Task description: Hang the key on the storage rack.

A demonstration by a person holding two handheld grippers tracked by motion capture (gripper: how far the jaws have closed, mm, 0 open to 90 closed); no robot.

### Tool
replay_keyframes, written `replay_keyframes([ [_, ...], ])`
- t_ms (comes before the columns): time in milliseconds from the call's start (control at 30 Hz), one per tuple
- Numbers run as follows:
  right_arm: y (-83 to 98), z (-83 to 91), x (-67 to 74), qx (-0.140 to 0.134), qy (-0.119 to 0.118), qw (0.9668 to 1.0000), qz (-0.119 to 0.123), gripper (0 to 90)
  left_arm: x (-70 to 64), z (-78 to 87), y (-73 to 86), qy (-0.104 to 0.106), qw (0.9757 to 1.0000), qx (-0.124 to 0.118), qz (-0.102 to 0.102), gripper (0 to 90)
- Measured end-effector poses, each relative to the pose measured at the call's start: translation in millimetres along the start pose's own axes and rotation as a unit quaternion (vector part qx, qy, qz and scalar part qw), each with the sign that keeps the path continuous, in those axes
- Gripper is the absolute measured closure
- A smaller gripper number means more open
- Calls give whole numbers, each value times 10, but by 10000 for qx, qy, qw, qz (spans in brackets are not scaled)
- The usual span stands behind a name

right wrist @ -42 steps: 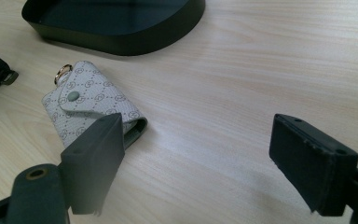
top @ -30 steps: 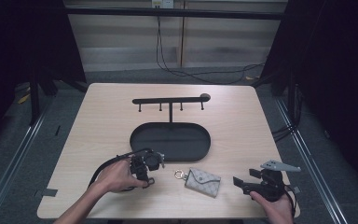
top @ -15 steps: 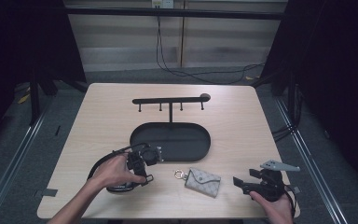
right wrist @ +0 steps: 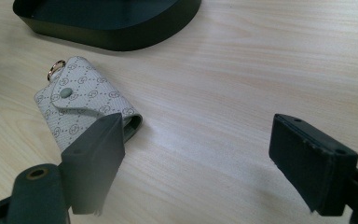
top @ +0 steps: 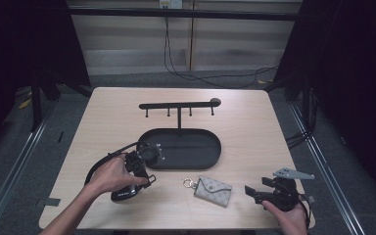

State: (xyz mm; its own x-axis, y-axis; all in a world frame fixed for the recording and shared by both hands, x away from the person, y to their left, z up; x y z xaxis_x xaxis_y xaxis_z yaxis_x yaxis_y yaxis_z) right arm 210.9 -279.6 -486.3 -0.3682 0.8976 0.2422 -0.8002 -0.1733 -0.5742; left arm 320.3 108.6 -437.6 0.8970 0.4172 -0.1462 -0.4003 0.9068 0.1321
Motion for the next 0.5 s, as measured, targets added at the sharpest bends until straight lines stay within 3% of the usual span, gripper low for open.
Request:
replay_keyframes([
  [167,-1,-4,-1,9,-4,10000,-2,182,36,112,39,-29,9998,-111,176,709],
  [300,-1,-6,0,19,-1,10000,2,183,37,182,69,-80,9998,-165,122,708],
  [500,0,-16,-6,73,31,10000,-23,183,40,308,86,-54,9990,-388,211,708],
])
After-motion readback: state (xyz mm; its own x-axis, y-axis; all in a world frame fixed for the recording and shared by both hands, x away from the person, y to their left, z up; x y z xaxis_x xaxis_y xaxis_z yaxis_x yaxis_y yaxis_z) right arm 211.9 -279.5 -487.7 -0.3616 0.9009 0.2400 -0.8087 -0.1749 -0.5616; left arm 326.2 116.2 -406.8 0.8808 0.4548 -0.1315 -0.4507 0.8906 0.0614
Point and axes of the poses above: each handheld gripper's, and its own axes: z roughly backward along the jaws, y roughly out of its underside, x roughly to its left, the point moved 2 cm from there along -z, roughly forward along the jaws, and after that the axes turned 12 degrees about x, right-handed, at the moved point
